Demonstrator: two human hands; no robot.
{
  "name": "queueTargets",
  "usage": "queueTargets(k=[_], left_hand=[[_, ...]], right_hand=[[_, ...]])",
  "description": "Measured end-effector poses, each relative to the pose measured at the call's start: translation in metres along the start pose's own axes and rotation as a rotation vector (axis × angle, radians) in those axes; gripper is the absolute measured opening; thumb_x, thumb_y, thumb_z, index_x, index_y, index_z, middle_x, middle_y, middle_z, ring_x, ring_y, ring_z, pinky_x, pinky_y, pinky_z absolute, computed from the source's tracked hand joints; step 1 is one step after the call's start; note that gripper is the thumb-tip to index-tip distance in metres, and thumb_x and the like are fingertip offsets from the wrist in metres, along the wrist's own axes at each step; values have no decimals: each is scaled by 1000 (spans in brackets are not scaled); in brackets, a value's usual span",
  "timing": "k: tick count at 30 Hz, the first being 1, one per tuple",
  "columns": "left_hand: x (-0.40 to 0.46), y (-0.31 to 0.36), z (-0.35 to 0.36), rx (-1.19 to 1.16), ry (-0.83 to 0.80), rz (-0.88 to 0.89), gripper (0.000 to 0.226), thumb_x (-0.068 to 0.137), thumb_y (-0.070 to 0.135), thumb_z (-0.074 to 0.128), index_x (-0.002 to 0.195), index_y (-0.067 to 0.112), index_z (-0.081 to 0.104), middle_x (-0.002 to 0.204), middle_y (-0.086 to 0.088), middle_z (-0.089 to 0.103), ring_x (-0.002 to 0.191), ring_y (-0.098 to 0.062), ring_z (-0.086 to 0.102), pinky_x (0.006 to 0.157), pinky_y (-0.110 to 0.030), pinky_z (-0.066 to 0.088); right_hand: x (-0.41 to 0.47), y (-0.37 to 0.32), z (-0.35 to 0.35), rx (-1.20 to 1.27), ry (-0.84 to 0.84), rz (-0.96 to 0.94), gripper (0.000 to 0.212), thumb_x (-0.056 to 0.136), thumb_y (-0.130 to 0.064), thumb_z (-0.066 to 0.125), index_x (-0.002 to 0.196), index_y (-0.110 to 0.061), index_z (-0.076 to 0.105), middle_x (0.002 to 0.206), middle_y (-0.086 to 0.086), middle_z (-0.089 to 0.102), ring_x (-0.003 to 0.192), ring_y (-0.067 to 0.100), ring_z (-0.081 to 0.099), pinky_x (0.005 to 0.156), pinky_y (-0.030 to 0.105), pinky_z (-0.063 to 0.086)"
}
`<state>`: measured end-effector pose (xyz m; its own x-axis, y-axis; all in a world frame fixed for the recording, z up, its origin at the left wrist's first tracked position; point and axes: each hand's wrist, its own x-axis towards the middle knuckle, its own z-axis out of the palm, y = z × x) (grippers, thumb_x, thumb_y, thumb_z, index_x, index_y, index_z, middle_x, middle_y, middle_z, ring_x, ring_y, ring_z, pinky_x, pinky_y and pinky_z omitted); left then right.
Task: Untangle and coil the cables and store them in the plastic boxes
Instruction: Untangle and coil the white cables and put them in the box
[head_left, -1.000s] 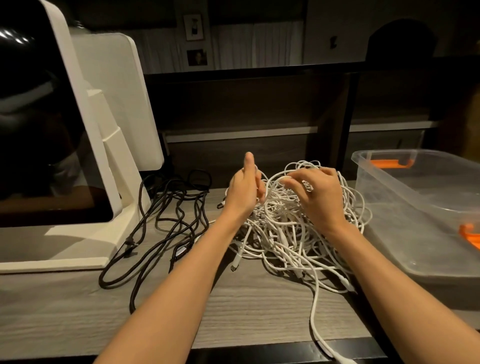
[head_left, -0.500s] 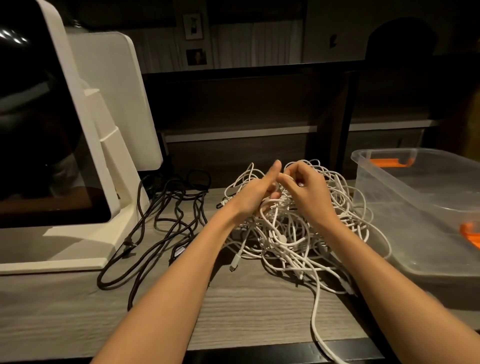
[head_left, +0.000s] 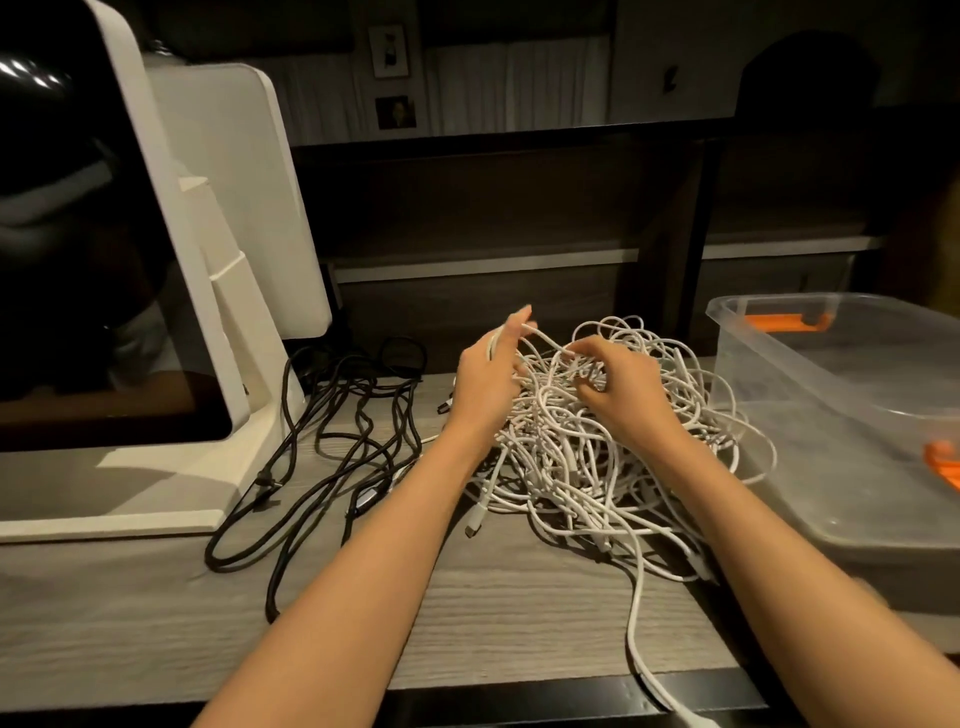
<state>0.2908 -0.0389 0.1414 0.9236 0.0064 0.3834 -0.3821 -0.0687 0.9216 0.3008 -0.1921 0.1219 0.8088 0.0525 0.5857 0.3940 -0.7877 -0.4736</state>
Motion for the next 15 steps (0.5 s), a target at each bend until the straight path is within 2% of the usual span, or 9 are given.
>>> queueTargets(k=[2, 3, 4, 5, 7, 9, 11, 12, 15], left_hand=[[-2, 6, 0, -123, -45, 0, 32, 104, 40, 32, 113, 33, 62, 117, 12, 66, 99, -5, 61, 78, -20, 45], [-2, 7, -2, -217, -53, -11, 38, 105, 39, 30, 112, 25, 64, 117, 9, 68, 108, -6, 62, 86, -22, 45], [-2, 10, -5, -339, -49, -46, 42, 105, 39, 29, 106, 18, 65, 110, 3, 72, 109, -9, 65, 91, -25, 47], [-2, 12, -7, -464, -42, -88, 44, 104, 39, 29, 98, 13, 64, 98, -2, 74, 101, -14, 69, 90, -28, 51], [-1, 14, -10, -607, -32, -163, 45, 104, 40, 31, 84, 10, 59, 70, -4, 69, 72, -16, 71, 82, -32, 56], [-2, 15, -8, -636, -6, -246, 48, 104, 43, 31, 74, 12, 51, 53, 1, 51, 47, -10, 53, 67, -30, 56], [0, 14, -6, -620, 43, -327, 51, 102, 49, 31, 67, 14, 43, 50, 4, 38, 40, -7, 35, 47, -21, 42], [1, 14, -6, -580, 62, -336, 52, 101, 53, 32, 64, 16, 41, 50, 4, 35, 41, -7, 31, 43, -20, 35], [1, 12, -6, -298, 49, -233, 56, 98, 60, 26, 62, 19, 36, 53, 4, 38, 45, -8, 33, 43, -19, 28]], right_hand=[[1, 1, -1, 4, 16, 15, 36, 84, -8, 65, 119, -20, 61, 121, -2, 63, 111, 18, 57, 105, 46, 35], [1, 3, -2, 7, 30, 27, 37, 84, -7, 65, 119, -20, 61, 121, -2, 64, 116, 18, 56, 106, 46, 35], [1, 5, -3, 6, 48, 45, 36, 84, -8, 66, 118, -19, 62, 120, -1, 64, 117, 18, 55, 106, 46, 35], [2, 6, -4, 1, 65, 67, 32, 84, -9, 66, 116, -18, 63, 118, 0, 65, 116, 19, 55, 105, 46, 36], [1, 8, -7, -8, 93, 89, 17, 87, -14, 66, 103, -19, 66, 109, 0, 67, 111, 21, 58, 102, 47, 38], [0, 7, -7, -6, 126, 45, 8, 87, -14, 66, 89, -22, 65, 98, -3, 67, 101, 20, 60, 97, 49, 41], [-2, 5, -6, 29, 153, -54, 11, 85, -11, 68, 89, -20, 69, 89, -9, 66, 92, 16, 61, 90, 52, 45], [-3, 4, -6, 60, 158, -104, 11, 84, -12, 69, 90, -21, 69, 87, -13, 64, 88, 14, 61, 88, 53, 46], [-6, -5, -9, 189, 158, -200, 9, 81, -35, 66, 88, -29, 64, 81, -23, 59, 80, 7, 60, 84, 52, 47]])
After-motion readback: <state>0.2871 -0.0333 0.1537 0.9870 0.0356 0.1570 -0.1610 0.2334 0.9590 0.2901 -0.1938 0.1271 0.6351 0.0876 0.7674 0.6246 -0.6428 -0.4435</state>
